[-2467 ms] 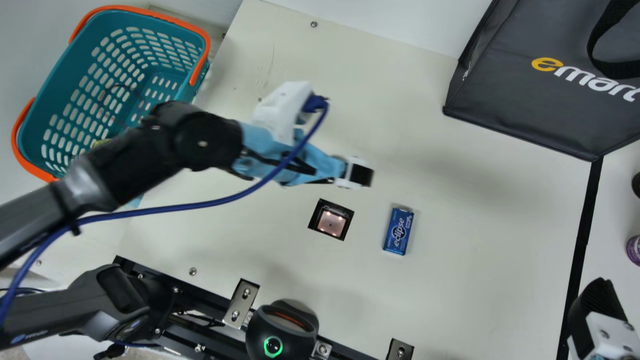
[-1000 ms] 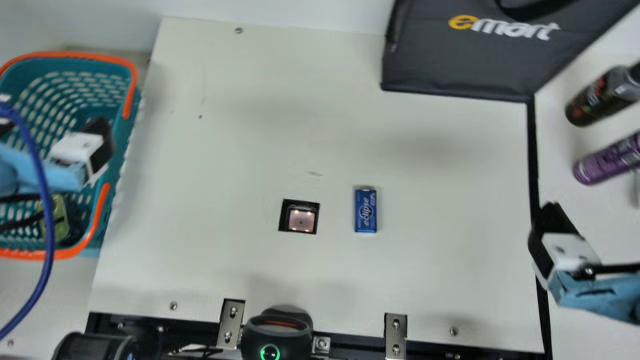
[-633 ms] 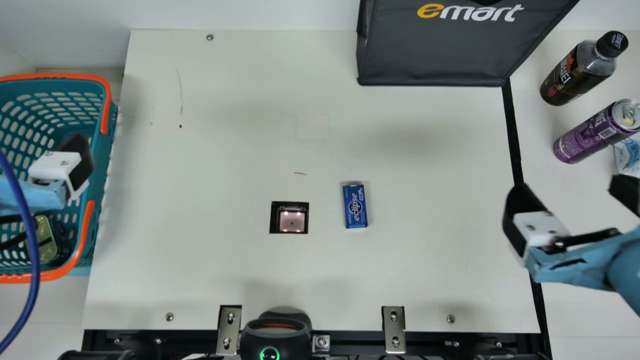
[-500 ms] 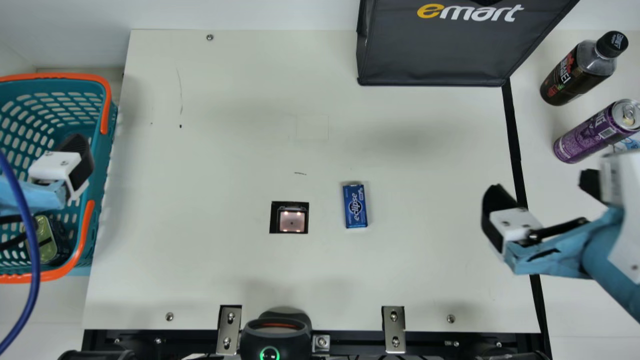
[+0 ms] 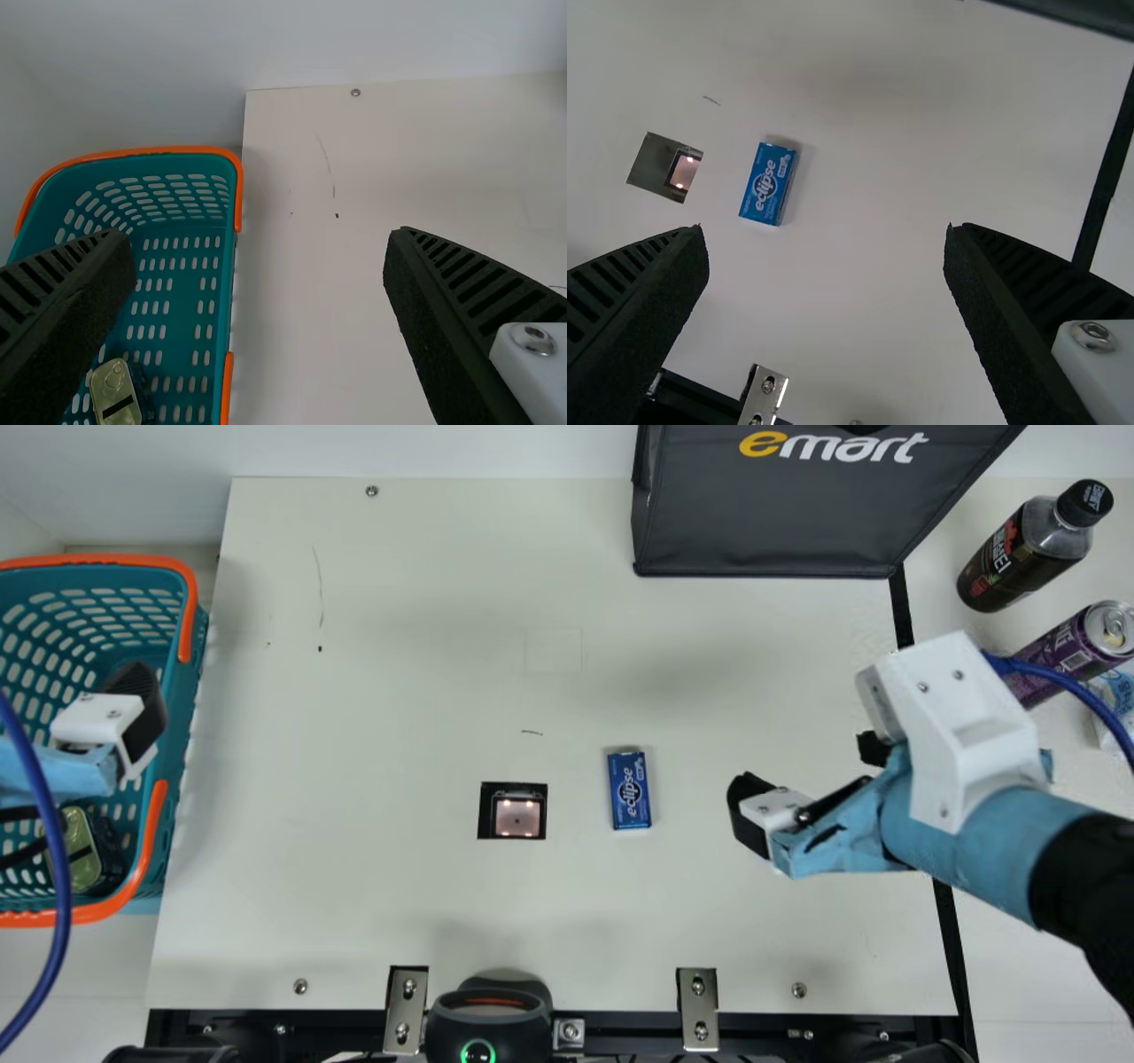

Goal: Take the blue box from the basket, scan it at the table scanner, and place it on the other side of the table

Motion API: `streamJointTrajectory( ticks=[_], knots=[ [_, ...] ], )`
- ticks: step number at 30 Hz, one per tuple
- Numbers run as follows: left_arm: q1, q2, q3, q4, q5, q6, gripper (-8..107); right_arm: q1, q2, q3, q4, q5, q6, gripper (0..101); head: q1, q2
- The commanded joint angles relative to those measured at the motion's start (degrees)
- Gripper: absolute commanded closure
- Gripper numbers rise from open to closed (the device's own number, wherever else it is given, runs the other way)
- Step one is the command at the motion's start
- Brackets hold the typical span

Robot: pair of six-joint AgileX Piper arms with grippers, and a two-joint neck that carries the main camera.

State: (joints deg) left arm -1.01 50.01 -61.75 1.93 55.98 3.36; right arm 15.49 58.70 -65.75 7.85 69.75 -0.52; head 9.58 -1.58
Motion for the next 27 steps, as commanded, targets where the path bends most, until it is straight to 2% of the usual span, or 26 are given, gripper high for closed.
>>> streamJointTrajectory(
  ticks=[1, 9, 19, 27],
  knots=[
    [0.0, 0.0, 0.0, 0.0, 0.0, 0.0, 9, 1.79, 2.35, -0.47, -0.93, 0.15, 2.22, 6, -1.66, 0.0],
    [0.0, 0.0, 0.0, 0.0, 0.0, 0.0, 9, 8.66, 10.45, -2.58, -2.69, -0.25, 11.21, 6, -1.66, 0.0],
    [0.0, 0.0, 0.0, 0.0, 0.0, 0.0, 9, 14.27, 19.27, -2.8, -2.85, -4.14, 20.25, 6, -1.66, 0.0],
    [0.0, 0.0, 0.0, 0.0, 0.0, 0.0, 9, 18.06, 24.44, -1.4, -4.17, -8.56, 25.98, 6, -1.66, 0.0]
  ],
)
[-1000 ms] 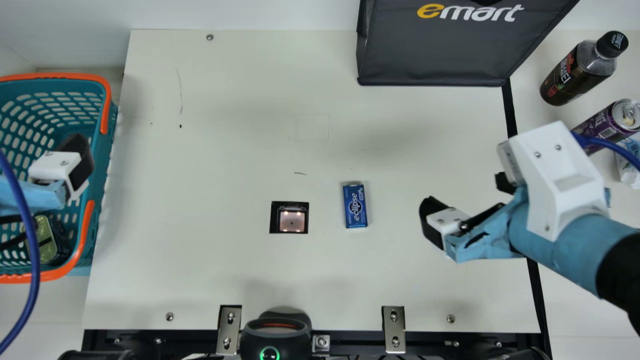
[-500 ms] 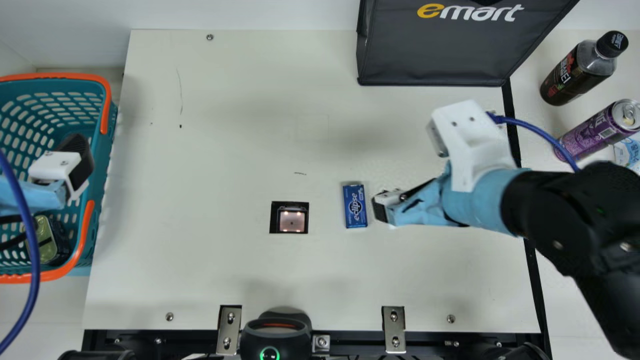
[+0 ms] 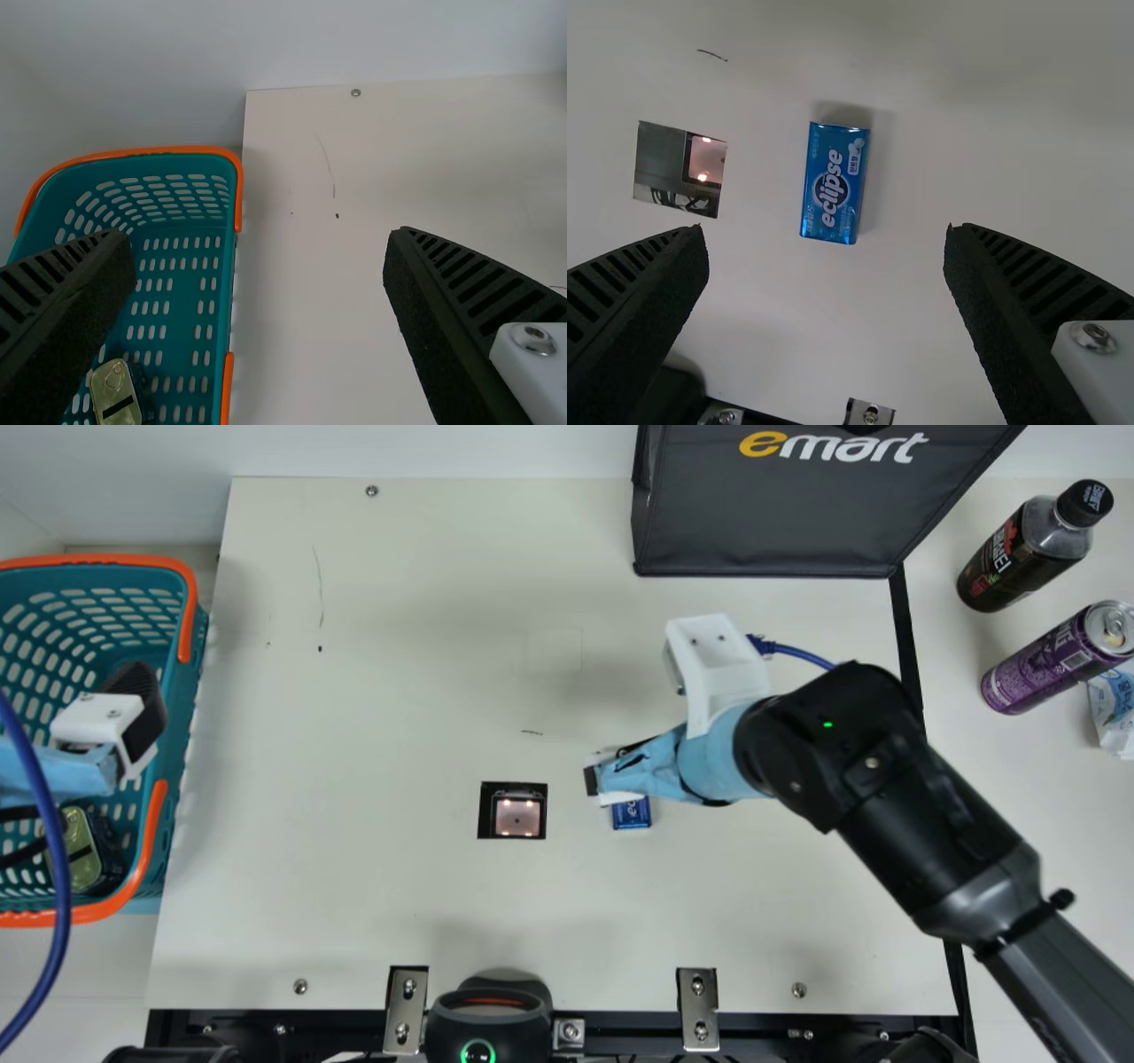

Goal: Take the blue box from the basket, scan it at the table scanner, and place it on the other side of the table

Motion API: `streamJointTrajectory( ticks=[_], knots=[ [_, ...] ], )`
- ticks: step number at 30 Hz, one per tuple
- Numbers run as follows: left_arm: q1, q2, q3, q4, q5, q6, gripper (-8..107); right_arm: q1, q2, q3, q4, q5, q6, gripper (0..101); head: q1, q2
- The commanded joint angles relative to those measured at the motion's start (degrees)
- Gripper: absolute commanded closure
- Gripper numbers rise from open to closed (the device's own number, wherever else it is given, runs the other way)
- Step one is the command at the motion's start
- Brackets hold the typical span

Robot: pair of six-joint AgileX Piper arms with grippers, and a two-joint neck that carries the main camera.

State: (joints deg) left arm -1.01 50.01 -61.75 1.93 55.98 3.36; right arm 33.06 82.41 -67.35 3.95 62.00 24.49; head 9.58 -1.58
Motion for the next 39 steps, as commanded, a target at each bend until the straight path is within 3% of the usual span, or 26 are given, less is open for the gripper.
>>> streamJointTrajectory(
  ticks=[1, 22, 39],
  knots=[
    [0.0, 0.0, 0.0, 0.0, 0.0, 0.0, 9, 0.96, 1.32, 0.52, -0.57, -1.49, 1.62, 6, -1.66, 0.0],
    [0.0, 0.0, 0.0, 0.0, 0.0, 0.0, 9, 6.59, 11.72, 7.09, -7.06, -14.83, 11.68, 6, -1.66, 0.0],
    [0.0, 0.0, 0.0, 0.0, 0.0, 0.0, 9, 6.82, 15.87, 8.77, -11.3, -18.24, 16.28, 6, -1.66, 0.0]
  ],
)
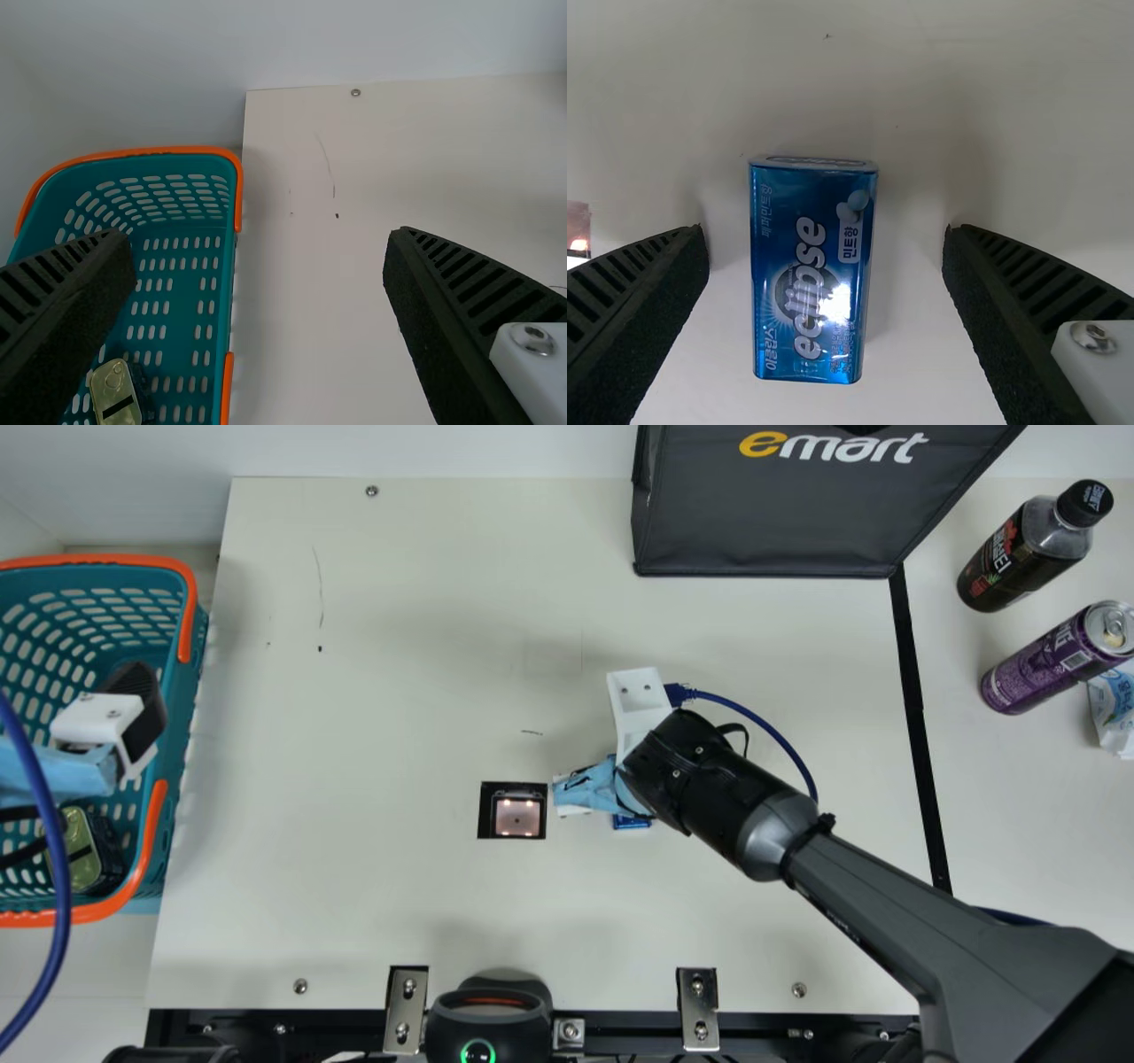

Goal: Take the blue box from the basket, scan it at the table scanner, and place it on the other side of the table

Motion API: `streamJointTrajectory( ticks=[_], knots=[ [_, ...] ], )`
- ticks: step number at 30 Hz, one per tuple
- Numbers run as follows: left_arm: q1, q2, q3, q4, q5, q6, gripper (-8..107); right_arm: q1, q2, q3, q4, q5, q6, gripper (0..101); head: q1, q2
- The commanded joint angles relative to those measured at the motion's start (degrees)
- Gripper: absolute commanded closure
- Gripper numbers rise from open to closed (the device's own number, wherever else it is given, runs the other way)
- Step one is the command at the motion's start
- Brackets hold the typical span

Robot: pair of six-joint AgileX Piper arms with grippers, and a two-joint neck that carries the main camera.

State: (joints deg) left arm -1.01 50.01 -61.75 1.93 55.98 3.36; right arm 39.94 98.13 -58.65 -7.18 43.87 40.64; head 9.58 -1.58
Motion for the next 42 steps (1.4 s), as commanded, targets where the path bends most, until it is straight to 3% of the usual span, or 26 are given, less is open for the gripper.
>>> streamJointTrajectory(
  ticks=[1, 20, 42],
  knots=[
    [0.0, 0.0, 0.0, 0.0, 0.0, 0.0, 9, -0.05, 0.24, 0.05, -0.39, -0.1, 0.39, 6, -1.66, 0.0],
    [0.0, 0.0, 0.0, 0.0, 0.0, 0.0, 9, 2.36, 0.23, -1.9, -4.67, 3.38, 5.76, 6, -1.66, 0.0],
    [0.0, 0.0, 0.0, 0.0, 0.0, 0.0, 9, 1.77, -0.65, -0.21, -1.99, 2.83, 6.26, 6, -1.66, 0.0]
  ],
)
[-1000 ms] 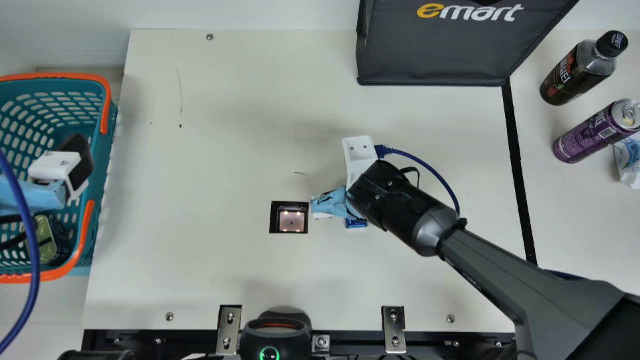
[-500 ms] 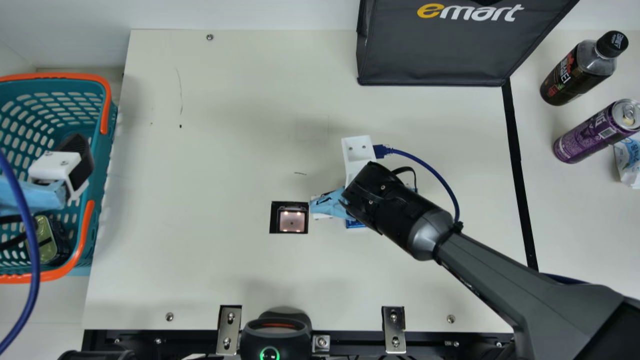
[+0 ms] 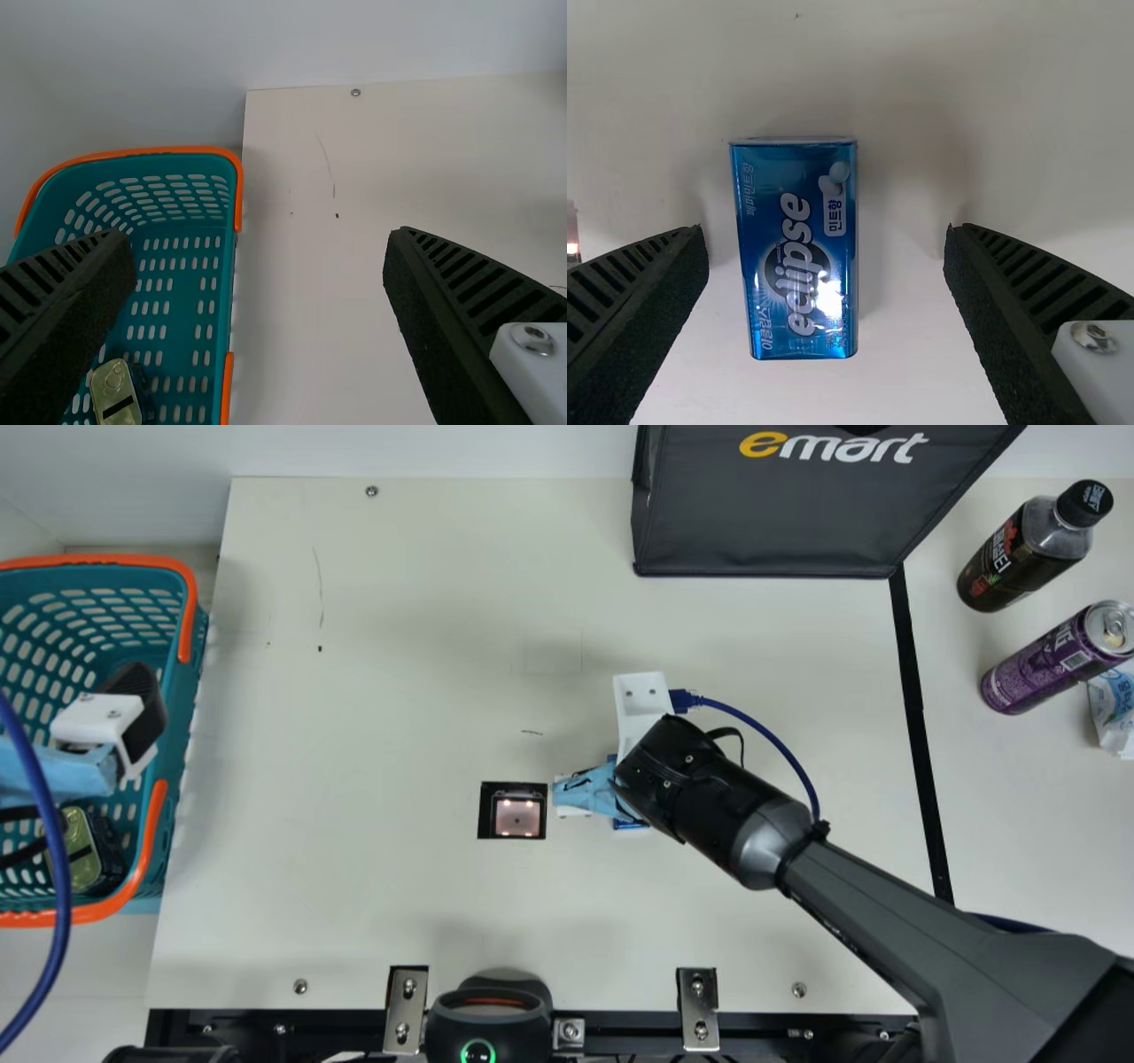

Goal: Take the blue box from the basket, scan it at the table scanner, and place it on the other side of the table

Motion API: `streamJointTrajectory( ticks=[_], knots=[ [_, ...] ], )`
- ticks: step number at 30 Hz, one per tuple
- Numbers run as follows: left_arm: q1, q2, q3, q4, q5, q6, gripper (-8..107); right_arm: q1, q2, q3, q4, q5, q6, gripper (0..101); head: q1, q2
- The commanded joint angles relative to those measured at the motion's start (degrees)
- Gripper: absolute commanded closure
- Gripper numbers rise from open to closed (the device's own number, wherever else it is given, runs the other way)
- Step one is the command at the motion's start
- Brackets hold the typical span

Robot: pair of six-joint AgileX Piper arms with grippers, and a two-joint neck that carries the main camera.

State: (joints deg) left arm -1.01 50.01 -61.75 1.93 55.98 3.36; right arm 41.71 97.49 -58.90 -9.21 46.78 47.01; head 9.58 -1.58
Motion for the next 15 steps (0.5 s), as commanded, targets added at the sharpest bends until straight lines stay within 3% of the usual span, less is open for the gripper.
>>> streamJointTrajectory(
  ticks=[1, 4, 15],
  knots=[
    [0.0, 0.0, 0.0, 0.0, 0.0, 0.0, 9, 0.0, 0.02, 0.12, 0.08, -0.17, -0.13, 6, -1.66, 0.0],
    [0.0, 0.0, 0.0, 0.0, 0.0, 0.0, 9, 0.02, 0.08, 0.32, 0.2, -0.36, -0.2, 6, -1.66, 0.0],
    [0.0, 0.0, 0.0, 0.0, 0.0, 0.0, 9, 0.55, 0.19, 0.28, -0.26, -0.34, -0.09, 80, -1.66, 0.0]
  ],
)
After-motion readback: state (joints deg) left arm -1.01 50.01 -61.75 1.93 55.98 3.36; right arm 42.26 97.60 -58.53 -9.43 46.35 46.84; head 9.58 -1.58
